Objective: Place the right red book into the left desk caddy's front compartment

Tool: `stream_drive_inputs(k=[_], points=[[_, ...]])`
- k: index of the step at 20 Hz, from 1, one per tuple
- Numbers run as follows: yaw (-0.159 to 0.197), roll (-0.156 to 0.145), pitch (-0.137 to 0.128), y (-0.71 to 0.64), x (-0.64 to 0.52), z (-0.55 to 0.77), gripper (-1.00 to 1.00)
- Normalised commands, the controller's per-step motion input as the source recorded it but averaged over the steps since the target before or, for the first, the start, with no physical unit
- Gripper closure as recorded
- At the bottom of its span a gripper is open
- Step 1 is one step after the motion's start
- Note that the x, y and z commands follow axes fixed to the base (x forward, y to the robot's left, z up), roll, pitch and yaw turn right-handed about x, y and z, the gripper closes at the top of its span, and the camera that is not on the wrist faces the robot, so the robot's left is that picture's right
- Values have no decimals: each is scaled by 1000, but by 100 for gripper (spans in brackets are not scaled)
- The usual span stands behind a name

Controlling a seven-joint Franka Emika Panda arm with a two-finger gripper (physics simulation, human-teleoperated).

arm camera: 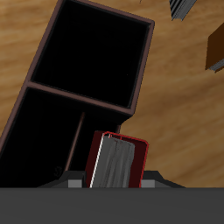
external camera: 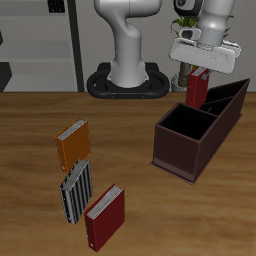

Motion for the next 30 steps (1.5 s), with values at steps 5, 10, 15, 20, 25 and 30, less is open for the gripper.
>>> stream_drive_inputs(k=[5,10,15,20,25,30], points=[[-5,9,-6,76,54,30,100],[-4,-2,2,-46,71,-27,100],[-30,-2,38,-65,80,-141,100],[4,34,41,62,13,-220,100],[-15,23,4,44,-51,-82,100],[3,18,6,25,7,-72,100]])
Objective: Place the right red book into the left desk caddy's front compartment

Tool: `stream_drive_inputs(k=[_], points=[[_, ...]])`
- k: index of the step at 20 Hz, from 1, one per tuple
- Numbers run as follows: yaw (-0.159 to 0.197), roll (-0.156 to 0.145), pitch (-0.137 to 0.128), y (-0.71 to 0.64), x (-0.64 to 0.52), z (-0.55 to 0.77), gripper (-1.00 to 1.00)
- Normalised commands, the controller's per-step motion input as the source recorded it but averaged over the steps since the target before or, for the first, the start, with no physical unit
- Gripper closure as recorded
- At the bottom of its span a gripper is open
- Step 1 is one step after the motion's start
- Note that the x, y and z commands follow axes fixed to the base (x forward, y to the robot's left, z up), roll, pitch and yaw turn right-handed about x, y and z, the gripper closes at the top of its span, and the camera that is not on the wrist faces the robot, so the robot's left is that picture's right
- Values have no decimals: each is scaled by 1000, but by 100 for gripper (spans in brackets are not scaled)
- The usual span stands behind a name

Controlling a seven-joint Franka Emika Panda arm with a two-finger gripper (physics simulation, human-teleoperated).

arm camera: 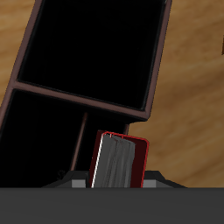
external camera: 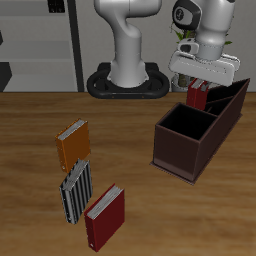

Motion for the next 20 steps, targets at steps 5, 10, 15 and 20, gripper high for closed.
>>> stream_drive_inputs(k=[5,10,15,20], points=[[-3,40,41,80,2,-239,100],[13,31,40,8,-50,-264,100],[12,11,50,-16,63,-182,100],[-14,115,43,64,98,-137,-100]])
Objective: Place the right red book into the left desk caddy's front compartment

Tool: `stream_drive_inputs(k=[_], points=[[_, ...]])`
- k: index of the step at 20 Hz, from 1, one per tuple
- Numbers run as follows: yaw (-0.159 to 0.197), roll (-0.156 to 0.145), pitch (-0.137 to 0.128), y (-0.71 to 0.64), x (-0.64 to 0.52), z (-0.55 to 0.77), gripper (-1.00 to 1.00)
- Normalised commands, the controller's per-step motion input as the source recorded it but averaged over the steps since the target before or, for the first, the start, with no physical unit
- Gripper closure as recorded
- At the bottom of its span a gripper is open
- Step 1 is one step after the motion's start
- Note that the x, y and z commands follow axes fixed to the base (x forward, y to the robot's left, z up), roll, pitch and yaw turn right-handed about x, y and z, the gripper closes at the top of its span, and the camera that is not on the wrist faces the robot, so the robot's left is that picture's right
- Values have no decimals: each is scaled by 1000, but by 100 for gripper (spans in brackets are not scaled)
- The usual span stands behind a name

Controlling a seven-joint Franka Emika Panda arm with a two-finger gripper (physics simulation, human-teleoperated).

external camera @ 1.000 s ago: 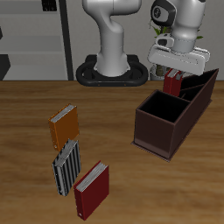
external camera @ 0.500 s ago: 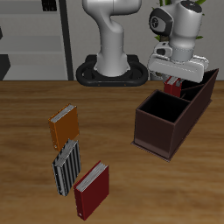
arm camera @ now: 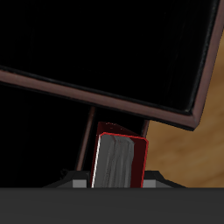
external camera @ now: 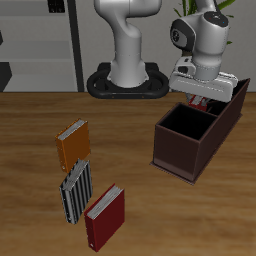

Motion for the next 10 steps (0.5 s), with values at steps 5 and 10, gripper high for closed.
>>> stream_drive_inputs(k=[5,10], points=[[-3,-2,33,-62,-102,-22,-100],[5,7,-4,-85,-18,14,-100]])
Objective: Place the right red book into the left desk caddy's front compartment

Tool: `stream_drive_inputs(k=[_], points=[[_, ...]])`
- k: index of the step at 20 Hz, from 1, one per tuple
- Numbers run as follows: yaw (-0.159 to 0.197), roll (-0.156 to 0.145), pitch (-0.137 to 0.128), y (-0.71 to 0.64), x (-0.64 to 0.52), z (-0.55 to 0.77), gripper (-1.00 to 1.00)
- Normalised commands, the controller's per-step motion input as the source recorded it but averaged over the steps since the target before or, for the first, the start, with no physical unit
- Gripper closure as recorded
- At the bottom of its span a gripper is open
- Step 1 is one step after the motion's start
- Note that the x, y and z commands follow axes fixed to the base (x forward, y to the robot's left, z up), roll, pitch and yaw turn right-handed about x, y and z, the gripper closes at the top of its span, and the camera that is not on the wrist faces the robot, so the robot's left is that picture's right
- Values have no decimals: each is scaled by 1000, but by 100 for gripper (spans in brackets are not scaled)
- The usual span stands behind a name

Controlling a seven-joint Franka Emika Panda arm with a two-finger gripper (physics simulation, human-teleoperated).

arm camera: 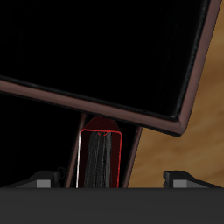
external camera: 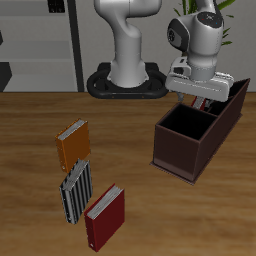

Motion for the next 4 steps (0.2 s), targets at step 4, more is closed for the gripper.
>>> stream_drive_inputs(k=[4], points=[[-4,-3,14,-221,19,30,-100]])
